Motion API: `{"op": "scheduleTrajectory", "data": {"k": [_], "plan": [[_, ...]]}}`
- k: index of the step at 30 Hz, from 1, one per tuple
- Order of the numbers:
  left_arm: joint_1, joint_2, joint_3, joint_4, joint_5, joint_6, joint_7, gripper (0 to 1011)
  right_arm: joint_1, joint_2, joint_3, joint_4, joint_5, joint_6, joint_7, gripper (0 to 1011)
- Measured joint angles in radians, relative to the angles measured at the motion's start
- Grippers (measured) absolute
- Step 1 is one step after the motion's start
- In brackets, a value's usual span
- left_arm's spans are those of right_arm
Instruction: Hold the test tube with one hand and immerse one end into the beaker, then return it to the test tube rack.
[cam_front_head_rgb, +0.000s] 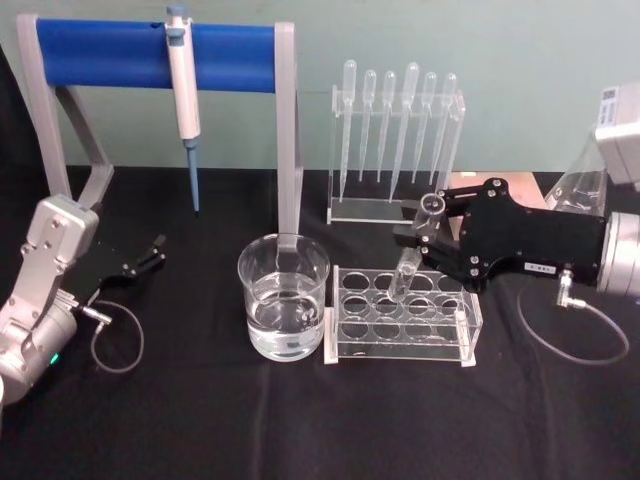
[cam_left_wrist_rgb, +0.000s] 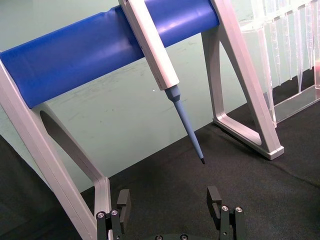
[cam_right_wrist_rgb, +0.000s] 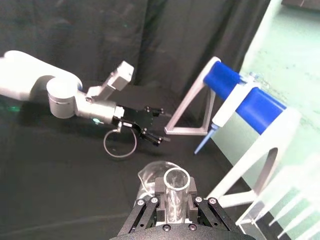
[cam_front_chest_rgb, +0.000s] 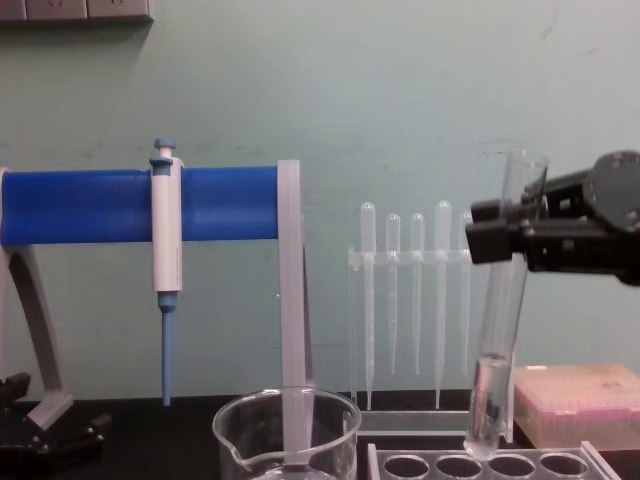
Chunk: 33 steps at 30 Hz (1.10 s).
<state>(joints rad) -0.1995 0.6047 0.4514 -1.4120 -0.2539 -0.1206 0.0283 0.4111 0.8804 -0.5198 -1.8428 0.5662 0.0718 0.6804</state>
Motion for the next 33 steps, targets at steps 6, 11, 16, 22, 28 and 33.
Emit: {"op": "scheduleTrajectory", "data": {"k": [6,11,16,22,28,33], "plan": [[0.0,0.0,0.0,0.0,0.0,0.0,0.0,1000,-0.014,-0.02,0.001,0.027,-0.021,-0.008,-0.002,241],[0.0,0.0,0.0,0.0,0.0,0.0,0.0,1000,-0.029,-0.034,0.009,0.039,-0.027,-0.013,-0.001,241],[0.0,0.0,0.0,0.0,0.0,0.0,0.0,1000,-0.048,-0.041,0.019,0.042,-0.03,-0.02,-0.001,241],[0.0,0.0,0.0,0.0,0.0,0.0,0.0,1000,-0.07,-0.051,0.037,0.048,-0.04,-0.038,-0.004,241],[0.0,0.0,0.0,0.0,0.0,0.0,0.0,1000,-0.086,-0.062,0.048,0.06,-0.05,-0.054,-0.006,241],[0.0,0.0,0.0,0.0,0.0,0.0,0.0,1000,-0.099,-0.079,0.055,0.083,-0.052,-0.069,-0.003,241]]}}
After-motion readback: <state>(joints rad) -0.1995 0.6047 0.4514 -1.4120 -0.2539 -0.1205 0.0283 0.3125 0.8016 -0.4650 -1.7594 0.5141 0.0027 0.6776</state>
